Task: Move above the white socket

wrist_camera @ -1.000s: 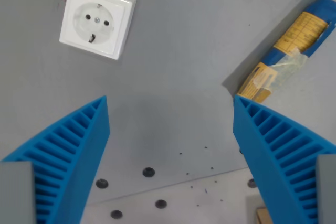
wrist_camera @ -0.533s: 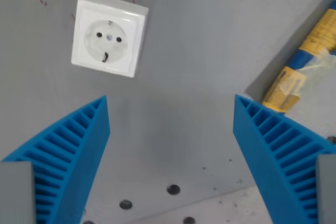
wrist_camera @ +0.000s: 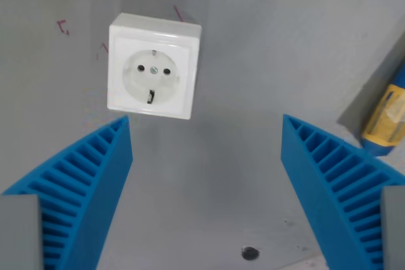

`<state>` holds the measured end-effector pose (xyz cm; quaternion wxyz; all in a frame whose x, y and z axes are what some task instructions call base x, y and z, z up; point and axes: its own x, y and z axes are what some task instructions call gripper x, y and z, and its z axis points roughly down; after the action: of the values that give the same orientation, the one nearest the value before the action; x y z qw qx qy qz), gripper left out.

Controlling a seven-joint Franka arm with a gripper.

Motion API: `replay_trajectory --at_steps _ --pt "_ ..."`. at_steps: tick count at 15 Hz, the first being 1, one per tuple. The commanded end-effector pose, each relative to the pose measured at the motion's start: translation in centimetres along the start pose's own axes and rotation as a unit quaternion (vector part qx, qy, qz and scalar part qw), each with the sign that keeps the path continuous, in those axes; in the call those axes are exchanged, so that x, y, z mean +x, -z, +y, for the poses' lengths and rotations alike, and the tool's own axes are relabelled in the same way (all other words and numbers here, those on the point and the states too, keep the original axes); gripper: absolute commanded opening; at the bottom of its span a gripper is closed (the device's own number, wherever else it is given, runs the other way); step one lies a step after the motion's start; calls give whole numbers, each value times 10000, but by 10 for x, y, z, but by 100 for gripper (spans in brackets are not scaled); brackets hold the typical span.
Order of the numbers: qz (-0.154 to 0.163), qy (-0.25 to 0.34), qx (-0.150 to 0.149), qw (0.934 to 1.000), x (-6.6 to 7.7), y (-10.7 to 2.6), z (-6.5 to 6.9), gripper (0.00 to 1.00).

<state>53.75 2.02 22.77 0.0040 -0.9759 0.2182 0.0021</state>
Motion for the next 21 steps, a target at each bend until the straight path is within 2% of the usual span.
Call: replay_trajectory --at_steps 1,12,21 --pt "298 -785 -16 9965 0 -9 -8 100" --pt "243 -977 -161 9948 6 -39 -28 100" --pt "197 -902 -240 9954 9 -49 -36 100"
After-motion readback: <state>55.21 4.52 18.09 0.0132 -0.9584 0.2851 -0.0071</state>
